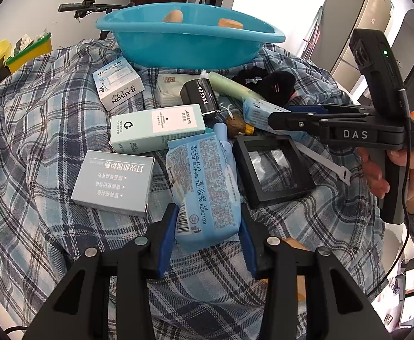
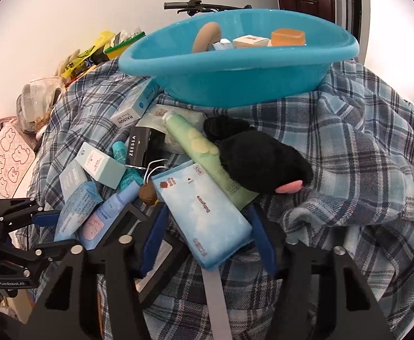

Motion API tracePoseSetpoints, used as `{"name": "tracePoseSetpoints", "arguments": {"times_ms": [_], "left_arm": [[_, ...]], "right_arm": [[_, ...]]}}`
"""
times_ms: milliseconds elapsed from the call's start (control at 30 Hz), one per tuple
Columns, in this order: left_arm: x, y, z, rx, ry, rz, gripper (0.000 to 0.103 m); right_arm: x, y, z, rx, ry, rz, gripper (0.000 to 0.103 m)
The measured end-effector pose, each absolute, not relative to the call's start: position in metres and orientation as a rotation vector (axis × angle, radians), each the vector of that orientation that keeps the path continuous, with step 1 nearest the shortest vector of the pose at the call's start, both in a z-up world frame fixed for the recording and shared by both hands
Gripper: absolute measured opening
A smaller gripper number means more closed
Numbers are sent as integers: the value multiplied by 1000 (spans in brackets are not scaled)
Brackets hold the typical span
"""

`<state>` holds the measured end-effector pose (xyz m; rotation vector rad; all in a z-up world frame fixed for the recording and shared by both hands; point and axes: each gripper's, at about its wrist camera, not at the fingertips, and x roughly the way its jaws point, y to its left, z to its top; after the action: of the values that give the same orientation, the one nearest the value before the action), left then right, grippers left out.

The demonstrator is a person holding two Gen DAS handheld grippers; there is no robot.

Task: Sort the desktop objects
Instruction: 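Lower the right tool onto the white Babycare wipes pack and close it, then lift the Babycare pack with the right tool while the left lifts the blue pack toward the basin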

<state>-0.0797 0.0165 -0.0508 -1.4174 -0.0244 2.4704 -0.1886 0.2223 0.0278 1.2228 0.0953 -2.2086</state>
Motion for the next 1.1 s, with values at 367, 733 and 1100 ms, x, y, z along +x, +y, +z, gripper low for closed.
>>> {"name": "tracePoseSetpoints", "arguments": {"times_ms": [367, 733, 1100], "left_arm": [[-83, 22, -51, -1415, -2, 2483, 43], [-87, 23, -40, -1328, 30, 2619, 43], [-78, 39, 13, -959, 118, 2853, 43]], "right_arm": [[-174, 204, 26, 1170, 273, -2152, 44], [-153, 205, 35, 1111, 309, -2406, 38], [-121, 214, 93, 850, 169, -2620, 38]]}}
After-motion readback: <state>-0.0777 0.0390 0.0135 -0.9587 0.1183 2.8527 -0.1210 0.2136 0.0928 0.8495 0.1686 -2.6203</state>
